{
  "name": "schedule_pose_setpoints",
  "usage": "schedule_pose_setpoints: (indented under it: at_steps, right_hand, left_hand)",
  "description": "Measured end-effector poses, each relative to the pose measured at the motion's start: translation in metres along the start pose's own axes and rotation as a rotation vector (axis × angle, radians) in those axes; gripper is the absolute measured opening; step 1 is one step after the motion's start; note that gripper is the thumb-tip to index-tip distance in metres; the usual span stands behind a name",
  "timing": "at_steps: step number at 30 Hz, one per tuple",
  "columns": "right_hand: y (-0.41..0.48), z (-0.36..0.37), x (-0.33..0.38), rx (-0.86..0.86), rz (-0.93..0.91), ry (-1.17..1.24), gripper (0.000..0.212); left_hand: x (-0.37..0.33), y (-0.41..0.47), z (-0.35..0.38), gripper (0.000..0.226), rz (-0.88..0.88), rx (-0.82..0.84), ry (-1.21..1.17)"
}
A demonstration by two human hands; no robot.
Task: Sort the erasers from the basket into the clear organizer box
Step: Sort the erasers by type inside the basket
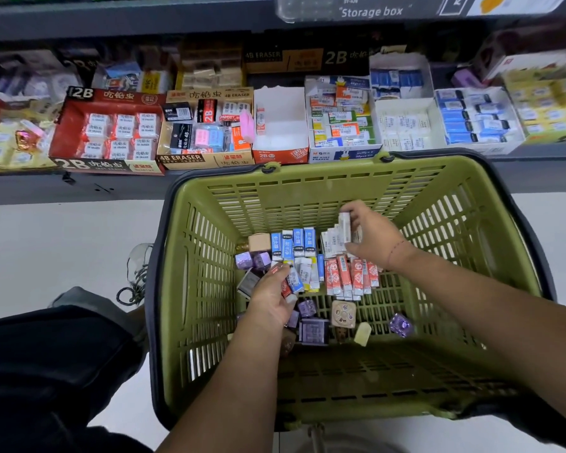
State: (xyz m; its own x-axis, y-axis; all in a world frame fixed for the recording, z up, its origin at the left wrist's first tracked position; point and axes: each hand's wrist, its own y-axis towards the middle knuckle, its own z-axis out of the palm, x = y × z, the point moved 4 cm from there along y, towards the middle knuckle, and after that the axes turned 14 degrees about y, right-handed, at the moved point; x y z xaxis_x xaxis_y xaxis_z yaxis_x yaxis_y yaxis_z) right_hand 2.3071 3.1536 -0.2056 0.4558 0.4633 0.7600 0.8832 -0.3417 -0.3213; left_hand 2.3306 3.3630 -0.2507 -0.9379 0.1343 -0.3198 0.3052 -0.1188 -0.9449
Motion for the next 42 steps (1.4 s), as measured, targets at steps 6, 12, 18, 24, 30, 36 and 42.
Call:
schedule_pose_setpoints:
  at_steps: [6, 12, 18, 24, 30, 36, 42]
  right_hand:
    - [-0.013, -0.029, -0.029, -0.069, 0.178, 0.251, 0.061]
    - [-0.017, -0.024, -0.045, -0.057, 0.336, 0.494, 0.059]
    - [-0.009, -0.017, -0.053, -0.053, 0.296, 0.364, 0.063]
    - [-0.007, -0.016, -0.053, -0.023, 0.284, 0.327, 0.065]
    - [-0.009, -0.008, -0.045, 0.004, 0.272, 0.347, 0.063]
    - [-0.01, -0.005, -0.038, 0.017, 0.279, 0.4, 0.044]
    - [-0.009, -0.016, -0.045, -0.178, 0.279, 0.188, 0.036]
  left_hand:
    - [-0.001, -0.003, -0.001, 0.005, 0.002, -0.01, 0.012]
    - [-0.001, -0.005, 0.002, 0.006, 0.012, 0.003, -0.005]
    - [-0.001, -0.005, 0.003, 0.003, 0.023, 0.017, -0.011]
    - [0.0, -0.002, 0.003, 0.01, 0.029, 0.019, 0.031]
    - [-0.002, -0.001, 0.008, 0.019, 0.071, 0.06, 0.065]
    - [-0.001, -0.001, 0.01, 0.013, 0.072, 0.078, 0.072]
    - [-0.003, -0.003, 0.01, 0.011, 0.063, 0.067, 0.051]
